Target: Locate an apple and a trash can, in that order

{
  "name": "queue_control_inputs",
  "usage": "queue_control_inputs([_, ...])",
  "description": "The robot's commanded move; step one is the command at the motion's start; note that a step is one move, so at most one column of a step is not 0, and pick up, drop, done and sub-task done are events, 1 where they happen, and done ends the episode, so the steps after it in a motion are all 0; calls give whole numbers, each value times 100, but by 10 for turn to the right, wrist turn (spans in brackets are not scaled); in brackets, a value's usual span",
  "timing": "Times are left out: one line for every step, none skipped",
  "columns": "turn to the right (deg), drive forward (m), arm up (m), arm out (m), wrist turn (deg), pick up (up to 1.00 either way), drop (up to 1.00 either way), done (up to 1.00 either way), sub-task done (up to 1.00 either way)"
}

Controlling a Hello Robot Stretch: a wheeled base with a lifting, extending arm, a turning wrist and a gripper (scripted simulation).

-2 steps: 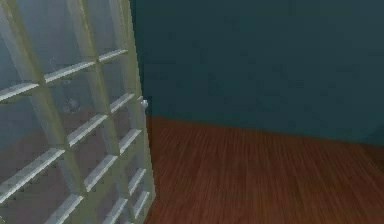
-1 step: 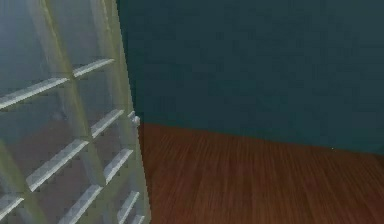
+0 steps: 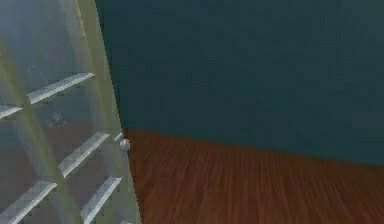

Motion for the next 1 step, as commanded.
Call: queue_control_inputs([300, 0, 0, 0, 0, 0, 0, 0, 0])
